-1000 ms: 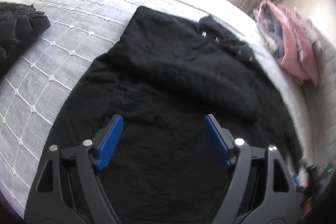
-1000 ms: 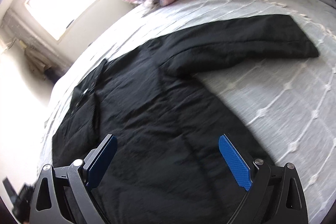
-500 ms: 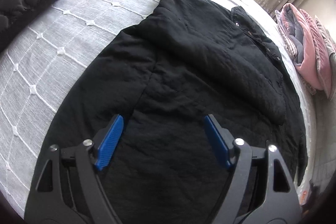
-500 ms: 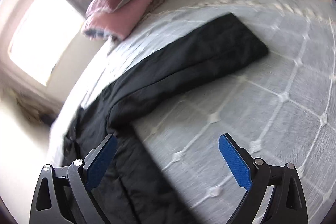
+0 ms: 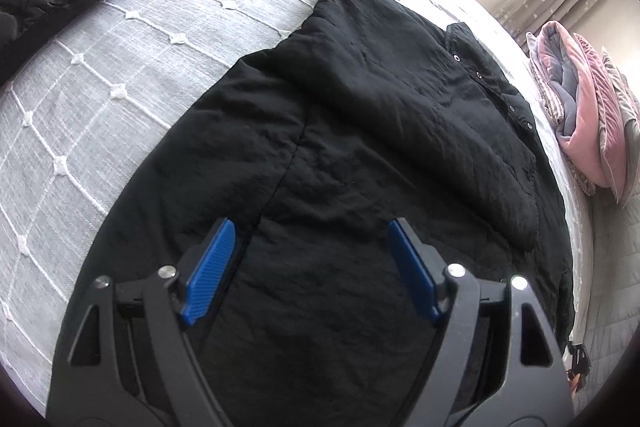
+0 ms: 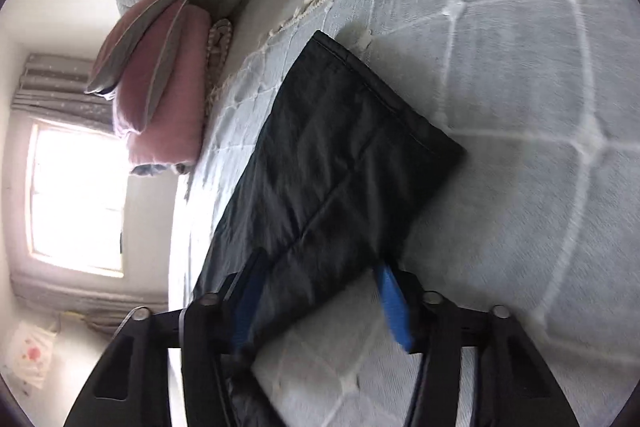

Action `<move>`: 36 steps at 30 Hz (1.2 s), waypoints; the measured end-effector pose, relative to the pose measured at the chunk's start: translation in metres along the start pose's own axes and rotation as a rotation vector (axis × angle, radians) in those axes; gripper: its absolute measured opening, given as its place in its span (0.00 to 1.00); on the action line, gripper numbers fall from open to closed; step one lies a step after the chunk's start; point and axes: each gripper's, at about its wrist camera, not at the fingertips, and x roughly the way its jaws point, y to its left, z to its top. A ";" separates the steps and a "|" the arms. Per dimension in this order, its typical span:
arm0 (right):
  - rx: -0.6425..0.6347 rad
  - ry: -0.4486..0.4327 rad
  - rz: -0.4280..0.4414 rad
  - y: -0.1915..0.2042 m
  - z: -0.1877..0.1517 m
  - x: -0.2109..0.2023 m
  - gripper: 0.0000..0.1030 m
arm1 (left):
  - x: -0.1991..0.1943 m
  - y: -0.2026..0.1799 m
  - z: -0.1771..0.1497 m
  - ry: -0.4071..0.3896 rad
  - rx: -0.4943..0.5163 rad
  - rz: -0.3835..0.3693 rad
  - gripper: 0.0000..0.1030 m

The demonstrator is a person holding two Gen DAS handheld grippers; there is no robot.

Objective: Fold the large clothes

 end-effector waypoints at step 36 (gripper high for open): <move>-1.088 -0.233 0.243 0.362 -0.255 -0.045 0.05 | -0.016 0.029 0.024 0.009 -0.093 -0.100 0.77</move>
